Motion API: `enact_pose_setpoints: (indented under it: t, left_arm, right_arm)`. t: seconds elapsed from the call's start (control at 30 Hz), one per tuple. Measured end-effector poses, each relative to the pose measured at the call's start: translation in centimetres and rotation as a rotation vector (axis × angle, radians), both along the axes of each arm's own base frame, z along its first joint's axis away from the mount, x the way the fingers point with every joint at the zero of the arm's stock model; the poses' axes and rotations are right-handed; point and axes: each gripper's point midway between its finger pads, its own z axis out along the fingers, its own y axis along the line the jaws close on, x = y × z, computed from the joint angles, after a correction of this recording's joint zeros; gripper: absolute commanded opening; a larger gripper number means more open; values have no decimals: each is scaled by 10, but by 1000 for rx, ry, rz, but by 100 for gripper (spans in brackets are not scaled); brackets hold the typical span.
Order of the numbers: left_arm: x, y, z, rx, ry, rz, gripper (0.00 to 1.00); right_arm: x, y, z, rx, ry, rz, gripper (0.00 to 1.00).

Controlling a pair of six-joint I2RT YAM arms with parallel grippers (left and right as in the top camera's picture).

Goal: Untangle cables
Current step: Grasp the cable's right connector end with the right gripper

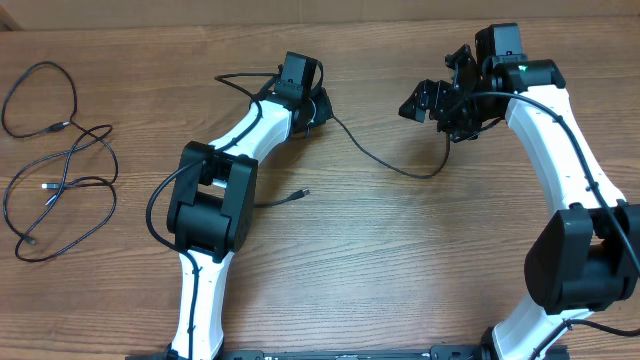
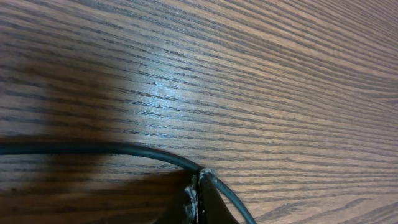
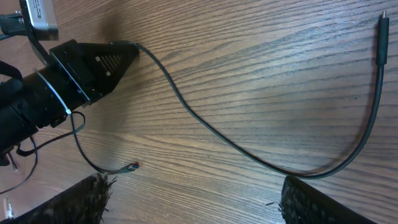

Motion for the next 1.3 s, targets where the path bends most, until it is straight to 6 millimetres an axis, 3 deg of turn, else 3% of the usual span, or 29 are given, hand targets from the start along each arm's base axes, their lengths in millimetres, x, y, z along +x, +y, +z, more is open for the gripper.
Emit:
enact_pose_setpoints:
  t: [0.2, 0.43, 0.67, 0.77, 1.03, 1.13, 1.3]
  left_arm:
    - [-5, -9, 2, -58, 16, -80, 4]
    - [-32, -16, 2, -177, 118, -218, 4]
    - [-72, 18, 5, -102, 255, -267, 4]
    - [-78, 33, 22, -36, 241, -277, 4]
    - [-81, 49, 110, 48, 72, -312, 4]
    - [-86, 52, 124, 65, 51, -323, 4]
    - [-90, 55, 123, 77, 64, -330, 4]
  right_arm:
    - [-2, 0, -1, -1, 10, -1, 87]
    - [-1, 0, -1, -1, 4, 1, 78]
    - [-1, -1, -21, -21, -2, 4, 75]
    - [-5, -15, -36, -94, 45, -76, 75]
    - [3, -63, -58, -307, 60, -308, 72]
    - [9, -72, -69, -341, 62, -338, 72]
    - [14, -88, -97, -371, 104, -369, 72]
